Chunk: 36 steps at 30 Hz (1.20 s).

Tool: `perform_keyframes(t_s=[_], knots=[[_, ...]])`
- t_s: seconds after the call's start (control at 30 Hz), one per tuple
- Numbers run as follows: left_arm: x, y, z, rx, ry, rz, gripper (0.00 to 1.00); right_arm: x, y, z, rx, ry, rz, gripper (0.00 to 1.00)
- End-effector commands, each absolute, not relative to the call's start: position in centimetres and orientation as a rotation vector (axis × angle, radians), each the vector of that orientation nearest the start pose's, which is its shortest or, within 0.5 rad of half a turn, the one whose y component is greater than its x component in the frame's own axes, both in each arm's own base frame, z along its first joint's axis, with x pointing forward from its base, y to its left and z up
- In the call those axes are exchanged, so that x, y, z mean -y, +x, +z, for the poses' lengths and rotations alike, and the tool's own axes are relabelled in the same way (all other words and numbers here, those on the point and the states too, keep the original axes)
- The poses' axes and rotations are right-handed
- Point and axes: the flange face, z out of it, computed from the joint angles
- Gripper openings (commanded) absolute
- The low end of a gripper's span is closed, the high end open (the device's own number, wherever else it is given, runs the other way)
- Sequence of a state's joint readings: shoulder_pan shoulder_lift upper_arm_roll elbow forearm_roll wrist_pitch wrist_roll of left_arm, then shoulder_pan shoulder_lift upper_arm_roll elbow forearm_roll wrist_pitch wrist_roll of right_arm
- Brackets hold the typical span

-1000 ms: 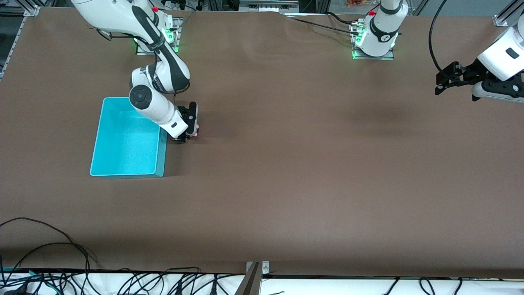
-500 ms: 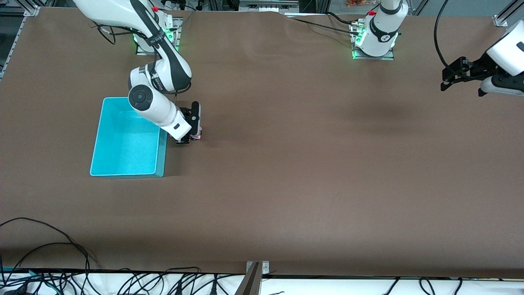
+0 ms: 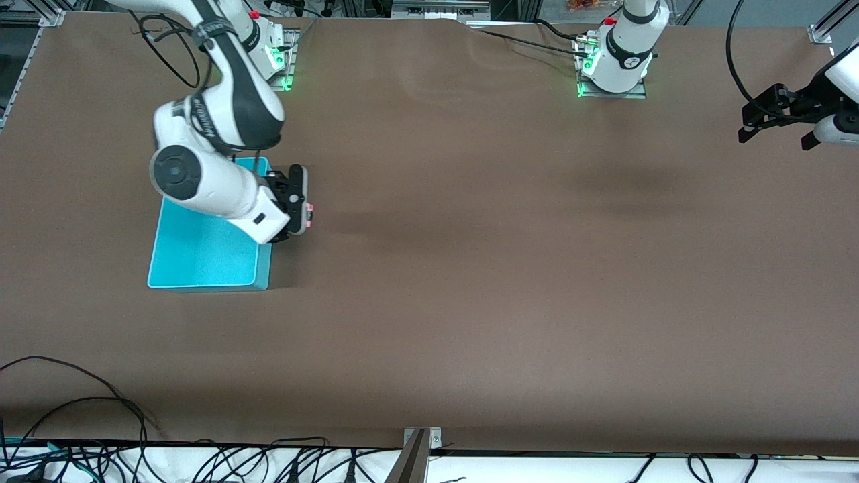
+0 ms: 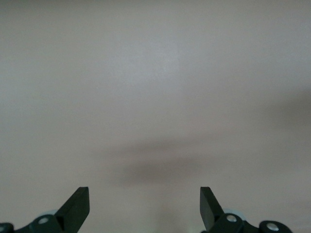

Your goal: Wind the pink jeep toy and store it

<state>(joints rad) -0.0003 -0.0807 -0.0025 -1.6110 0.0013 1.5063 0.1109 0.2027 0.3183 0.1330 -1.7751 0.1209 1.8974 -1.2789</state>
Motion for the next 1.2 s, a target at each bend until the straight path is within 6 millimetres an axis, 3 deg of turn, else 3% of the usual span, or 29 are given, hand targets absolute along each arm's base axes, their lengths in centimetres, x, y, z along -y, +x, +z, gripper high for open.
perform_keyframes(t_s=[0.0, 0.27, 0.37, 0.53, 0.87, 1.17], knots=[[0.2, 52.8, 64.9, -0.163, -3.160, 0.042, 1.00, -15.1, 59.6, 38.2, 2.064, -1.949, 0.178, 0.21], [0.3, 52.9, 65.0, -0.164, -3.165, 0.034, 1.00, -6.8, 59.1, 38.3, 2.055, -1.811, 0.212, 0.21], [0.3, 52.9, 65.6, -0.162, -3.168, 0.012, 1.00, -4.2, 58.7, 37.1, 2.076, -1.757, 0.210, 0.21], [0.2, 53.0, 65.5, -0.159, -3.169, 0.019, 1.00, -1.0, 56.7, 33.1, 2.035, -1.745, 0.240, 0.21], [0.2, 53.1, 65.4, -0.167, -3.170, 0.022, 1.00, -0.1, 51.5, 26.1, 2.066, -1.818, 0.196, 0.21], [0.5, 53.2, 65.3, -0.173, -3.191, 0.020, 1.00, 0.2, 49.7, 20.8, 2.105, -1.873, 0.166, 0.23]])
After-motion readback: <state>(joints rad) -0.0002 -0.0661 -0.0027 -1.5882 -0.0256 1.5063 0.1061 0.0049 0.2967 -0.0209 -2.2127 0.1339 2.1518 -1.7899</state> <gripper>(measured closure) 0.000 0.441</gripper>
